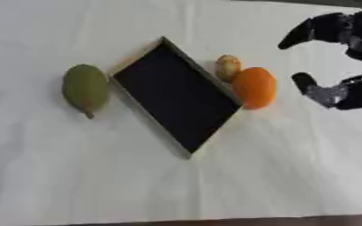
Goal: Pick up objects on the table and place them in the box.
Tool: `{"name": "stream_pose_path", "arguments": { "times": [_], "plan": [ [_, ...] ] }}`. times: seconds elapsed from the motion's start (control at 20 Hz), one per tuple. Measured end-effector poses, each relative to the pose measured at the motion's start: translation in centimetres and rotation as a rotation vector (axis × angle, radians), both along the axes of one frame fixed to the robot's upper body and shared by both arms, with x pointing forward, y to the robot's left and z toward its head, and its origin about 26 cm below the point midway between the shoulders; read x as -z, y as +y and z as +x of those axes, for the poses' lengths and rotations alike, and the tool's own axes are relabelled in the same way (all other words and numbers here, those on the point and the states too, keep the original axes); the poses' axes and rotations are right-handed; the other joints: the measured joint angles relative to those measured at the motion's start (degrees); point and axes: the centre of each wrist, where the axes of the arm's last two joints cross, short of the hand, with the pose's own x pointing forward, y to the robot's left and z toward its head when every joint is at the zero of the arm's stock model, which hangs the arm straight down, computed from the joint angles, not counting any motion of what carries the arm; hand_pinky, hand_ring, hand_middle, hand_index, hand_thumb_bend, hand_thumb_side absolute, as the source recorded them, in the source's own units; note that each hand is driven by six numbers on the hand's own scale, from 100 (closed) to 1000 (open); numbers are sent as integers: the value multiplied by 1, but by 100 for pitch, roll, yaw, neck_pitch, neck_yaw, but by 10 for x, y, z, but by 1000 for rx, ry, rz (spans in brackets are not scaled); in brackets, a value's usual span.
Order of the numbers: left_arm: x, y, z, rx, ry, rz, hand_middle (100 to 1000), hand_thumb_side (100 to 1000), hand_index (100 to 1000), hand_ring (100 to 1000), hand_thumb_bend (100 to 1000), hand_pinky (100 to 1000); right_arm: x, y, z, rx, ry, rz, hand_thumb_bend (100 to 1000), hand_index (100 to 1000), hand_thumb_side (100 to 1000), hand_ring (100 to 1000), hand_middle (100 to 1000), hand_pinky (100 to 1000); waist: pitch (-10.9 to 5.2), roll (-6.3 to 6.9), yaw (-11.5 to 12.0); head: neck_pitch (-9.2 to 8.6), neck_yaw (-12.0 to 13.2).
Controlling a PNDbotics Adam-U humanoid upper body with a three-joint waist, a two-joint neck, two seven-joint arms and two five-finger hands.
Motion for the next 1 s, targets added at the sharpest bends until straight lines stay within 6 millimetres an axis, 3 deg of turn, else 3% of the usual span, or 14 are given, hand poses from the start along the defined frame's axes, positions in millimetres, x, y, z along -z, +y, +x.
{"name": "stream_pose_path", "arguments": {
  "times": [0.65,0.9,1.0],
  "plan": [
    [0,-1,0,8,8,3,746,628,818,697,304,677,7,15,3,73,82,-38,100,887,530,833,827,895,1,-4,43,-1,-46],
    [0,-1,0,9,10,4,747,627,815,698,293,677,9,23,6,82,103,-73,100,887,399,844,840,904,30,-17,58,-2,-63],
    [0,-2,0,9,12,5,747,627,815,698,291,677,11,23,12,89,117,-77,131,888,397,847,845,905,35,-19,68,-3,-63]
  ]
}}
